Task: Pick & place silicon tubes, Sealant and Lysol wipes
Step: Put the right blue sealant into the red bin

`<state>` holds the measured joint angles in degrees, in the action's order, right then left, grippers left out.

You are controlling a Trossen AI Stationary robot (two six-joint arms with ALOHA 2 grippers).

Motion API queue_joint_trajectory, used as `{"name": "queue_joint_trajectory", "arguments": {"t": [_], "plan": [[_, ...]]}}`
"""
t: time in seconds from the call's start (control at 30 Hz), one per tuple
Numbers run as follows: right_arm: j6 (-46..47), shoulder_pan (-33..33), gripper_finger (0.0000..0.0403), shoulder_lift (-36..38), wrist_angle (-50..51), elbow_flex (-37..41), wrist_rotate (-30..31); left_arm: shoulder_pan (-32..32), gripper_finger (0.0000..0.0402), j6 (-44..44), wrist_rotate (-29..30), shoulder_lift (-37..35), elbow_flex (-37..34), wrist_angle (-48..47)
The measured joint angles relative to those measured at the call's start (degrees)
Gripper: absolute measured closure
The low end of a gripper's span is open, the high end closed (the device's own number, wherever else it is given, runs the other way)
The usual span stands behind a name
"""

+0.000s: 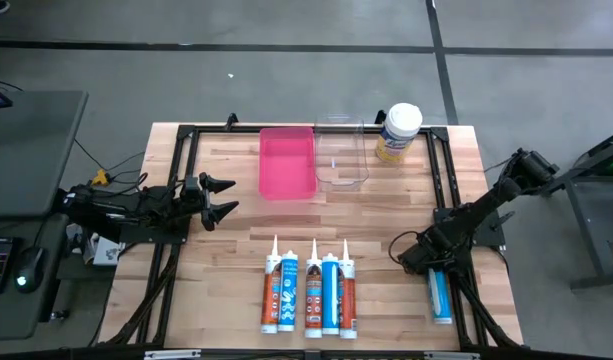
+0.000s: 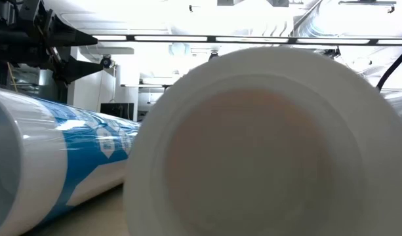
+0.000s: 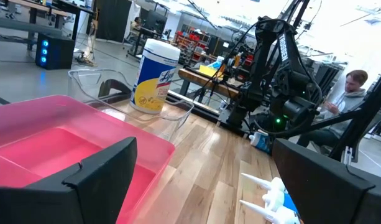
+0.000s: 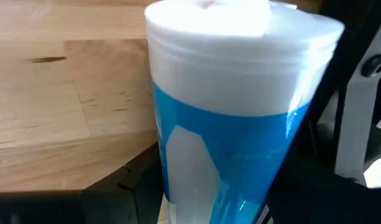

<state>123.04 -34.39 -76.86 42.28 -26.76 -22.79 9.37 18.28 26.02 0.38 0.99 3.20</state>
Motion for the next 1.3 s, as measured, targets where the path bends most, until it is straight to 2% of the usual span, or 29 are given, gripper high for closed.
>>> {"name": "queue_joint_trajectory", "arguments": {"t": [0.37, 0.43, 0.57, 0.8, 1.07, 1.3], "plan": [[-0.62, 0.25, 0.0192, 0.99, 0.09, -0.16, 1.29, 0.00, 0.0032, 0.00, 0.02, 0.00, -0.02, 0.00], [-1.64, 0.53, 0.0192, 1.71, 0.08, -1.08, 4.04, 0.02, 0.0032, 0.00, 0.02, 0.00, 0.00, 0.00], [-2.91, 1.38, 0.0192, 2.85, -2.21, -2.91, 13.28, 0.00, 0.0032, 0.01, 0.01, 0.00, 0.00, 0.00], [-6.74, 4.53, 0.0192, 2.75, -4.19, -6.20, 21.12, 0.02, 0.0032, 0.00, 0.00, 0.00, -0.02, -0.02], [-16.65, 10.65, 0.0192, 2.84, 0.43, -15.59, 25.96, 0.00, 0.0032, 0.00, 0.00, 0.01, 0.00, 0.00], [-32.83, 20.47, 0.0192, 2.82, 5.56, -27.55, 29.56, 0.02, 0.0032, 0.00, 0.00, 0.00, 0.00, -0.02]]}}
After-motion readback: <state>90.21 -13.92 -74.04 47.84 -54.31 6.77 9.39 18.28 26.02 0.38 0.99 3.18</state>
